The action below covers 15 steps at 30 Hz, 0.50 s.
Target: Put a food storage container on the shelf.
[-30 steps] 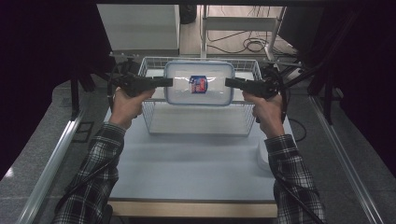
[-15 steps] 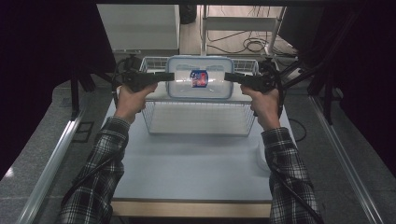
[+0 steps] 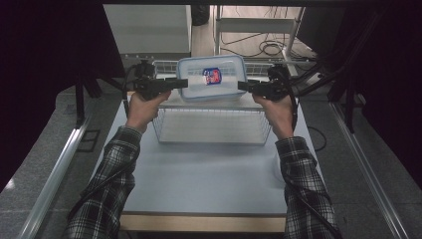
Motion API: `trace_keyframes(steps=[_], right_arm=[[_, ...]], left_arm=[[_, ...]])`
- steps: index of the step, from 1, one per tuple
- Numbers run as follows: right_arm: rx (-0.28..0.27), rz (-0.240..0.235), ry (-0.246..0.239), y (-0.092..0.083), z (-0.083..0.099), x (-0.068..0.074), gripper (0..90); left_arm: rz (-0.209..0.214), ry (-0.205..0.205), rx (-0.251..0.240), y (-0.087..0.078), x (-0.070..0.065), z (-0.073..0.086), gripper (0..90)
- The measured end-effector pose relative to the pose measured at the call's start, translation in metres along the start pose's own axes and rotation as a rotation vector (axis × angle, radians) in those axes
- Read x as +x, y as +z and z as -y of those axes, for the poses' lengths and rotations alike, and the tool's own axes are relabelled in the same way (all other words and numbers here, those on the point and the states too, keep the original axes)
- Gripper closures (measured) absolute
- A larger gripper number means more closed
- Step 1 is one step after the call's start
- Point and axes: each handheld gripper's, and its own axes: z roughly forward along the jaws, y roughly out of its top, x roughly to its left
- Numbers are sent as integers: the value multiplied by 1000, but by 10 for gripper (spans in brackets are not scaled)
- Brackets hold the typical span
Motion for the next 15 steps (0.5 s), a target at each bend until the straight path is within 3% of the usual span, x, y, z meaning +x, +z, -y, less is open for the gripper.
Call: trace_keyframes(steps=[2,10,15], right_arm=[[-10,-25,33,1,0,-5,523],[-2,0,12,1,3,0,538],[-8,17,11,1,1,3,532]], left_arm=[[8,-2,0,0,2,0,405],[-35,25,14,0,-1,-3,358],[-100,50,4,2,-3,0,304]])
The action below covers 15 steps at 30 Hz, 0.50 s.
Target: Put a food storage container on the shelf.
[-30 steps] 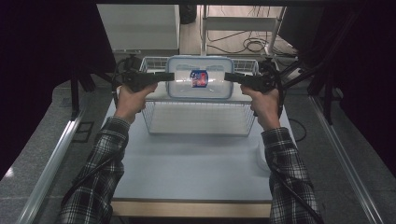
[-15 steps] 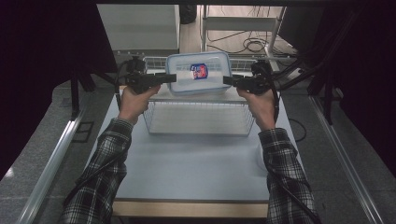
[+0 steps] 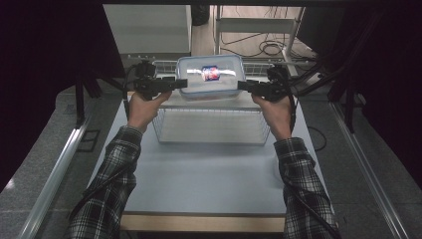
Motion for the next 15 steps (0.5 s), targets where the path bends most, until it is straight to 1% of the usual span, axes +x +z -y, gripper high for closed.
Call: trace_keyframes(steps=[3,6,7,11,14,15], right_arm=[[0,10,-3,0,0,2,531],[-6,16,4,1,0,2,531],[-10,25,7,2,-1,3,525],[-16,36,7,3,-1,5,522],[-28,53,3,4,-3,8,511],[-28,53,3,4,-3,8,511]], left_arm=[[3,-4,-5,0,1,1,301],[11,-9,-5,0,2,2,301],[-5,-4,-9,-1,1,1,300],[-20,1,-15,-1,1,1,302],[-49,13,-32,0,-1,2,309],[-49,13,-32,0,-1,2,315]])
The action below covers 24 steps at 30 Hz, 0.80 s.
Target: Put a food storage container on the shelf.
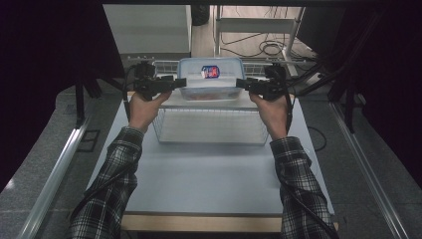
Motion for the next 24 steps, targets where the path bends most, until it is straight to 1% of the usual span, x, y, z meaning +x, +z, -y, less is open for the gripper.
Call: trace_keyframes(steps=[1,2,4,5,8,9,10,11,12,13,14,15,16,18,19,21,22,23,24], right_arm=[[-7,2,1,0,0,1,510],[-6,11,-8,-1,-1,2,515],[-4,13,-13,-1,-1,3,515],[-2,14,-15,-1,-2,3,523],[-5,5,-13,-3,-1,3,527],[-7,0,-14,-4,-1,3,530],[-7,0,-14,-4,-1,3,530],[-14,-2,-39,-9,0,4,535],[-17,0,-47,-10,0,4,542],[-17,0,-47,-10,0,4,542],[-23,-8,-62,-15,2,6,571],[-22,-7,-70,-17,3,7,591],[-22,-7,-70,-17,3,7,591],[-13,0,-100,-21,7,9,637],[-6,1,-106,-22,9,9,661],[5,-1,-110,-24,13,7,701],[14,-3,-111,-24,16,5,729],[14,-3,-111,-24,16,5,729],[19,-9,-112,-25,19,4,747]], left_arm=[[-10,1,-9,-1,0,0,315],[-16,5,-10,-1,0,-1,344],[-14,9,-8,-2,0,-1,351],[-19,17,-11,-2,-1,-1,375],[-22,41,-14,-7,-4,-1,404],[-22,41,-14,-7,-4,-1,417],[-19,48,-16,-9,-5,-1,417],[-13,73,-14,-13,-7,1,449],[-13,73,-14,-13,-7,1,460],[-14,91,-13,-16,-9,2,460],[-10,102,-11,-17,-11,4,500],[-7,109,-10,-18,-13,6,521],[-6,127,-4,-19,-15,9,521],[-25,161,5,-21,-18,16,570],[-30,168,10,-22,-18,18,601],[-20,164,13,-23,-17,23,644],[-7,160,13,-23,-17,27,688],[-7,160,13,-23,-17,27,699],[0,162,19,-24,-17,29,710]])
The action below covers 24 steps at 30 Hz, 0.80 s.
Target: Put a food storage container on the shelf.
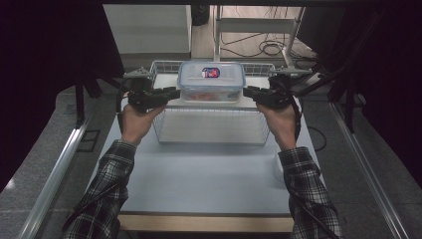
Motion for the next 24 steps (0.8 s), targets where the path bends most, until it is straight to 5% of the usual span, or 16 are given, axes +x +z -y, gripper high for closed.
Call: trace_keyframes(steps=[7,24], right_arm=[[0,-15,-13,-5,13,-2,738],[38,-47,-92,-18,60,10,377]], left_arm=[[-7,64,29,-4,-11,16,655],[-9,81,78,-12,-27,63,181]])
